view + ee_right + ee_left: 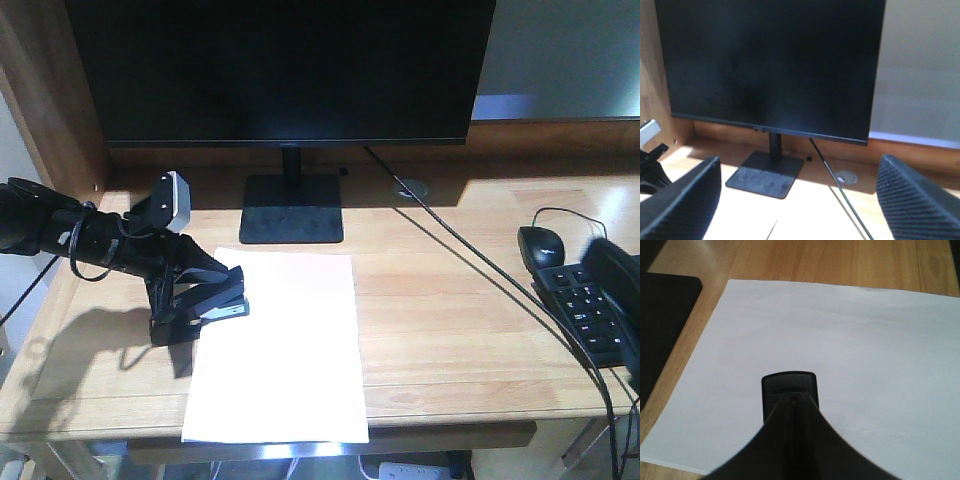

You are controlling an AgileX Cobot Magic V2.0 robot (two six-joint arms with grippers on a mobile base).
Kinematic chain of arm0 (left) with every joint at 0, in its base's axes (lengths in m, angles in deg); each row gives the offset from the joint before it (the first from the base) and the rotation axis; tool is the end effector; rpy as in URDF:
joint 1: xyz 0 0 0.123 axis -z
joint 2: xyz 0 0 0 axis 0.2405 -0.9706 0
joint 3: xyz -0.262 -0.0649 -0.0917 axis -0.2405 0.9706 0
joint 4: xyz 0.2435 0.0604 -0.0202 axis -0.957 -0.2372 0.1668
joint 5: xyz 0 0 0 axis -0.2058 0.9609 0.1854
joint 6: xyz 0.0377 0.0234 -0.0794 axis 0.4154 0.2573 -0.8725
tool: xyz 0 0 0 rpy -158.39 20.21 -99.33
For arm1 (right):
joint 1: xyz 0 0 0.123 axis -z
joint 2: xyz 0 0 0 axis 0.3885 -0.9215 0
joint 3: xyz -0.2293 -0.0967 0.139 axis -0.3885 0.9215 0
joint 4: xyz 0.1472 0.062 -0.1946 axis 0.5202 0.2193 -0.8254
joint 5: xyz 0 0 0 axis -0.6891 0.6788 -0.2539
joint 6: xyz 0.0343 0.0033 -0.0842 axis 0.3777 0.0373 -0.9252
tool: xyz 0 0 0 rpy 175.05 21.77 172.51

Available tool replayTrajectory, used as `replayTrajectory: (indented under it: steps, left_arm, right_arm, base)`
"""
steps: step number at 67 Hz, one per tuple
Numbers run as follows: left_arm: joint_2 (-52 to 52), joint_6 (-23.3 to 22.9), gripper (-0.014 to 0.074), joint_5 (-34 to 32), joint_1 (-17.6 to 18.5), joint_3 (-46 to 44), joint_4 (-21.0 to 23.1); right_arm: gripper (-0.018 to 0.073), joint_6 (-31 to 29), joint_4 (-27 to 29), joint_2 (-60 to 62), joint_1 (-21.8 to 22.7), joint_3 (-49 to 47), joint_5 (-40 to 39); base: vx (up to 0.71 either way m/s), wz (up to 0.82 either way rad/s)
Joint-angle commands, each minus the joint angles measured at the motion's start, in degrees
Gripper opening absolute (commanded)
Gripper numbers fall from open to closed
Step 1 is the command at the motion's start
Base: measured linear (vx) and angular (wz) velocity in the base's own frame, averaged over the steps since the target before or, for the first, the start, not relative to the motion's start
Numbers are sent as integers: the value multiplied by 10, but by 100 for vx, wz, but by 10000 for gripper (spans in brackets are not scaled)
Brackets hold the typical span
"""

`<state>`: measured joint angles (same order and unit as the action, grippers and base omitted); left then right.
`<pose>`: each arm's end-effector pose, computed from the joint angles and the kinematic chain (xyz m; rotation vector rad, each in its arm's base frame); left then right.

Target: Grab stapler and paper to desk for stapling

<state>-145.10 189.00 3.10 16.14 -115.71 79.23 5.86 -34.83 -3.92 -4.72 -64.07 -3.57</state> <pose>0.3966 -0.0855 0.1583 1.4664 1.7524 -0.6620 0.0950 0.0324 0.3192 -0.2651 1.5656 0.2292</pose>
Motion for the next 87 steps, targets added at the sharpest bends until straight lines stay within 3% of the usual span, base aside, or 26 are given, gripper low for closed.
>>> replayTrajectory:
  steps: [1,24,87]
  left_arm:
    - [31,-2,-6,17,2,-16,30]
    - [31,-2,-6,17,2,-16,30]
    - [31,-2,-6,17,2,-16,30]
  right_arm:
    - [588,-1,-16,54,1,21,-9]
    - [583,-3,-16,203,1,153,-10]
    - [578,0,-16,214,1,153,-7]
  base:
    - [0,0]
    - [0,0]
    - [0,0]
